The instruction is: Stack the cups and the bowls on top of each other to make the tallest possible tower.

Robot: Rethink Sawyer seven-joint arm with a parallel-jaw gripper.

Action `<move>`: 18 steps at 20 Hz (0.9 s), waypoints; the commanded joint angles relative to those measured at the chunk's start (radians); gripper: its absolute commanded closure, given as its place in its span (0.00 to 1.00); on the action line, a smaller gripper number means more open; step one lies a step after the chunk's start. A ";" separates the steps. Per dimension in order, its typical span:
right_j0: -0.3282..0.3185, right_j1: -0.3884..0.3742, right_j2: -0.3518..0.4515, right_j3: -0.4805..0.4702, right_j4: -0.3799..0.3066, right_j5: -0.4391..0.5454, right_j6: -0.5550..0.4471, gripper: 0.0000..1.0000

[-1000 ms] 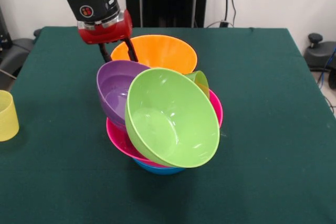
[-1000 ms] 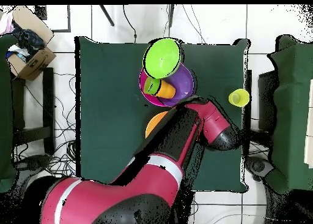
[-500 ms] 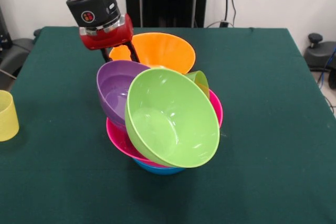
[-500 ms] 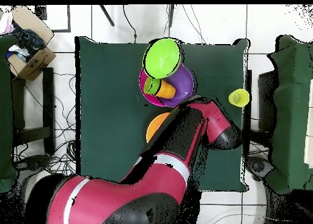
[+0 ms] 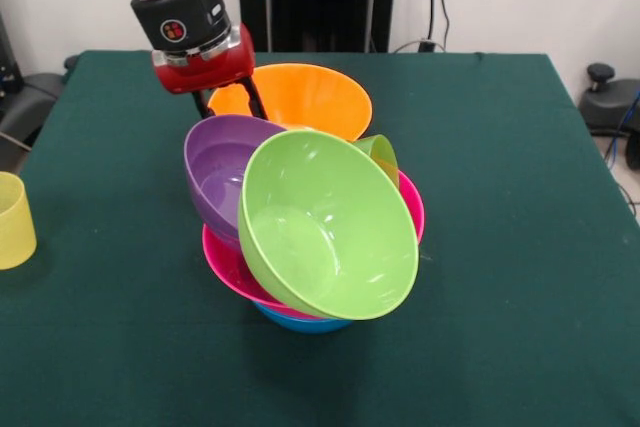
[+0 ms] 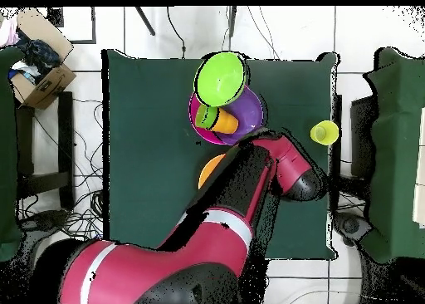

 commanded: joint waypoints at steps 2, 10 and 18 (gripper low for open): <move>0.051 -0.018 0.073 0.099 -0.090 0.006 -0.167 0.00; 0.075 -0.042 0.039 0.140 -0.142 -0.016 -0.115 0.00; 0.084 -0.066 0.022 0.167 -0.187 -0.024 -0.082 0.00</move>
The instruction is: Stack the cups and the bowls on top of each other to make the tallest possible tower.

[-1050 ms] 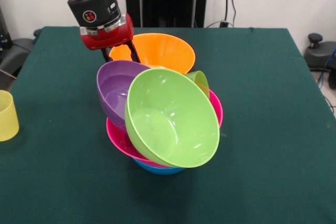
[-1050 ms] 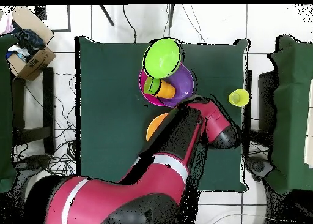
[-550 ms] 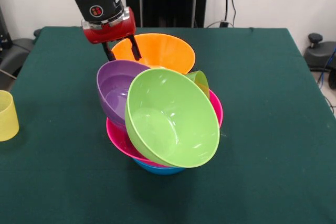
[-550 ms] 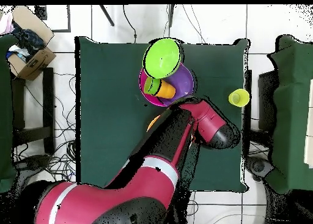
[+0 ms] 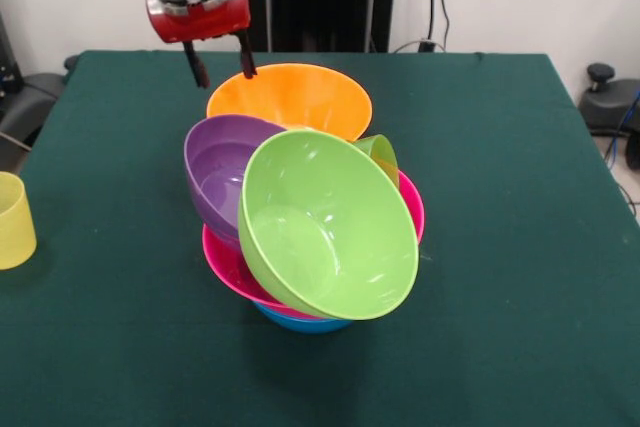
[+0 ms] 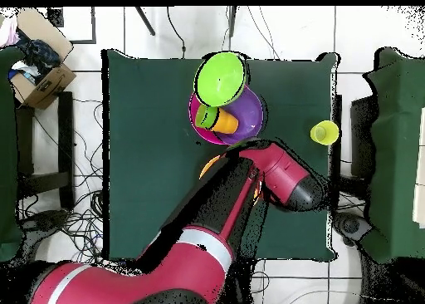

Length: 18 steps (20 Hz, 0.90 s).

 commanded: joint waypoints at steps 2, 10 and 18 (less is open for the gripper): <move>0.007 -0.003 0.084 0.068 -0.067 -0.015 -0.083 0.00; -0.022 0.023 0.134 0.046 -0.050 0.064 -0.099 0.00; -0.069 0.031 0.196 0.010 0.001 0.115 -0.148 0.00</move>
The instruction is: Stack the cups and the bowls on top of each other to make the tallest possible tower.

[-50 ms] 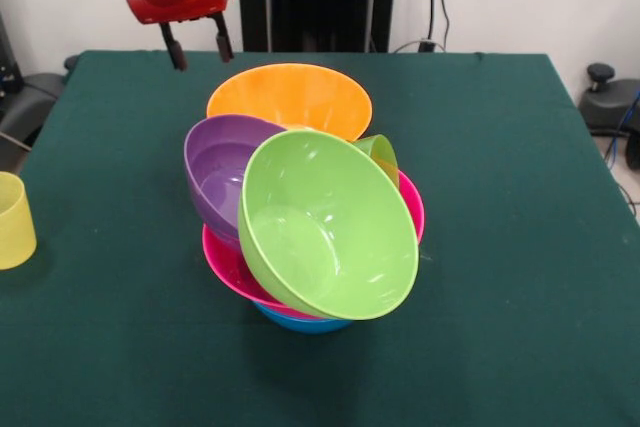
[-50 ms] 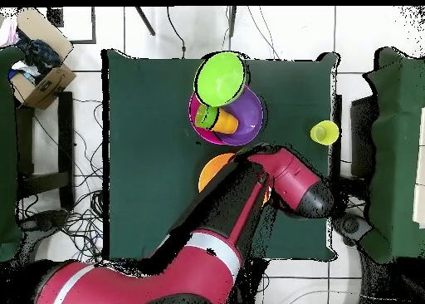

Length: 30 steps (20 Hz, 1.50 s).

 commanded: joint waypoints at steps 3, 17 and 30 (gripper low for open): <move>-0.052 0.050 0.214 -0.023 0.026 0.126 -0.155 0.00; -0.076 0.048 0.266 -0.026 0.054 0.228 -0.151 0.00; -0.109 0.015 0.332 -0.001 0.058 0.249 -0.169 0.00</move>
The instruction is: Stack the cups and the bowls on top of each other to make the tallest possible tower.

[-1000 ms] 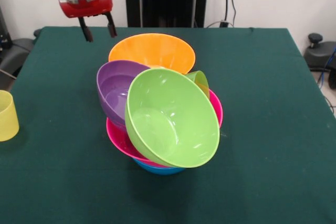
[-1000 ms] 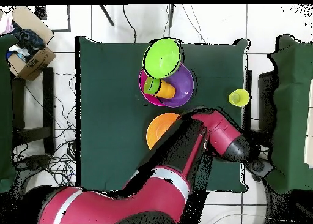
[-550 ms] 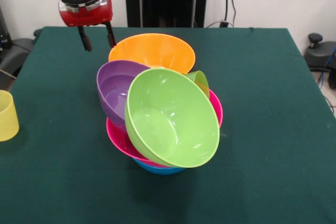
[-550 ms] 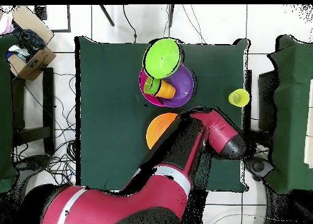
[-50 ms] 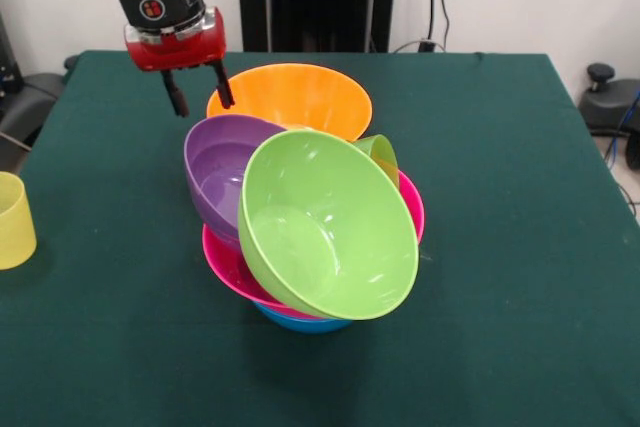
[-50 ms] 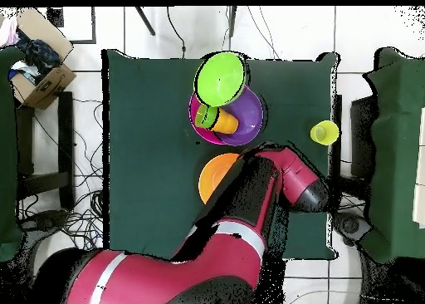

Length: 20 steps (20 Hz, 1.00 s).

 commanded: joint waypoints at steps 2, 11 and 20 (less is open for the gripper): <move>-0.024 0.019 0.198 0.000 0.050 0.124 -0.171 0.00; -0.038 0.069 0.215 -0.025 0.004 0.146 -0.184 0.00; -0.046 0.127 0.218 -0.032 -0.038 0.175 -0.191 0.00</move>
